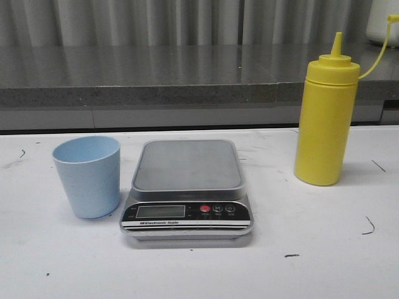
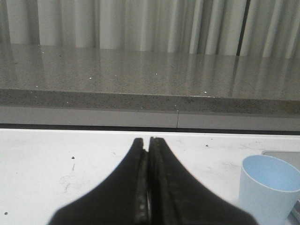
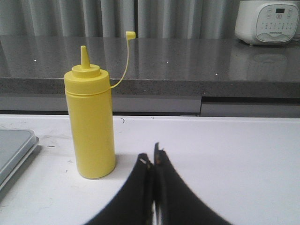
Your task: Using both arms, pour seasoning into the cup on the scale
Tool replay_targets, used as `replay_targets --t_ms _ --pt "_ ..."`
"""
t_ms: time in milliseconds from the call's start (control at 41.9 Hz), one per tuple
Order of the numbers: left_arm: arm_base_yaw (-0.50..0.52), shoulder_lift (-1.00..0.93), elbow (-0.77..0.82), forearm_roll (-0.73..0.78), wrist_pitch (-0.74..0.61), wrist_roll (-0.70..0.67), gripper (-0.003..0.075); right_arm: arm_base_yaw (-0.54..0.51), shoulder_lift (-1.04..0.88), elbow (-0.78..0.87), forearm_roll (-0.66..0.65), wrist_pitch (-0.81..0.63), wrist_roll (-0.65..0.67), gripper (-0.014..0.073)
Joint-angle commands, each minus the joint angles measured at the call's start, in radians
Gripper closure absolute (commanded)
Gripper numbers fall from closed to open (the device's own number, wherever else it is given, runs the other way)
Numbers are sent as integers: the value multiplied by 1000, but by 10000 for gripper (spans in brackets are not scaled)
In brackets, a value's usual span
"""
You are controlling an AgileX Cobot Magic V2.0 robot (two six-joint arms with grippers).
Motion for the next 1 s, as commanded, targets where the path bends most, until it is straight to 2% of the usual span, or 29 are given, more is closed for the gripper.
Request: replay_targets --t_ms 0,525,859,979 --pt "2 -17 23 -9 -85 -4 740 -6 -15 -6 -13 -84 -7 710" --pt "2 -17 23 -7 -85 -4 740 -6 -15 -6 -13 -84 -7 710" --pt "2 -17 20 -11 -198 -4 740 -6 -15 -14 -13 -115 -7 710" --pt "2 -13 -50 -38 -211 -4 740 -6 -15 -75 -13 -90 -7 710"
